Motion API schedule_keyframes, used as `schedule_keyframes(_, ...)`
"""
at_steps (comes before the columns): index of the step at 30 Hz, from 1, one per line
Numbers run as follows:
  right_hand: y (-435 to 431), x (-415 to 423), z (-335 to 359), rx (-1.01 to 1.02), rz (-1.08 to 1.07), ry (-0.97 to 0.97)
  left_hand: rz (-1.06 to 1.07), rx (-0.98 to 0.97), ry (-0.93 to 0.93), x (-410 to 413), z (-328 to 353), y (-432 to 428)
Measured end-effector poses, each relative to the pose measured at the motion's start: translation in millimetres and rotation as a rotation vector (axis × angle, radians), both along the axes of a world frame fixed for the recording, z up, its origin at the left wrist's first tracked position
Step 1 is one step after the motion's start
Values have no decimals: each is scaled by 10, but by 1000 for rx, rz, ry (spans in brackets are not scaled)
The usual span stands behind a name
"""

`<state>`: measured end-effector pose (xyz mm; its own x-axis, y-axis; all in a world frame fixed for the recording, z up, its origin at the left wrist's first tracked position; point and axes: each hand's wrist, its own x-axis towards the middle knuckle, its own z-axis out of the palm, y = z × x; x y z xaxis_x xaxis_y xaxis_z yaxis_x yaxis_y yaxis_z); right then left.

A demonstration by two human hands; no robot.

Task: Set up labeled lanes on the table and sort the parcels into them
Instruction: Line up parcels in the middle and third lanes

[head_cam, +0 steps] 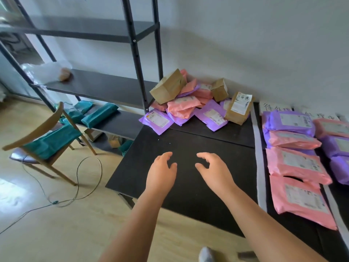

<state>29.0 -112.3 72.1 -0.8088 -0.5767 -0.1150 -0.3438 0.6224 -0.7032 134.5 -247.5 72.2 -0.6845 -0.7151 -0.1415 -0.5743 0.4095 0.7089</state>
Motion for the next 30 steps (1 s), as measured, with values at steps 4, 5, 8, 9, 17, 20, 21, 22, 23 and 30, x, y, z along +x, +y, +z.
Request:
schedule_keyframes(4,-402,-316,23,-3,11,10,30,-16,2,-240,3,-319)
schedule_keyframes(5,-496,-404,30,-16,16,7,38,-21,9,-307,3,-397)
schedule_keyframes(8,-738,-673,60,-59,37,5,45,-48,9,-518,8,-625)
schedule_keyframes(9,-804,-771,67,-72,39,1,47,-48,3,-602,11,-702)
schedule_keyframes(17,-1354,-1521,73,-79,49,-15,89,-23,-4,-1241,-19,-1300)
schedule_keyframes(20,-1614,-1792,116,-91,16,2,130,23,-5,-1493,-19,-1622)
schedule_keyframes(21,-1713,-1885,130,-97,4,9,149,24,2,-1597,-19,-1750)
schedule_keyframes(22,-1814,-1978,137,-101,-4,15,163,19,10,-1708,-29,-1885)
schedule_keyframes(23,-1914,-2060,135,-97,-8,21,168,10,14,-1821,-35,-2009)
schedule_keyframes(30,-2679,-2486,69,-40,-49,14,92,-47,9,-2624,-120,-2851)
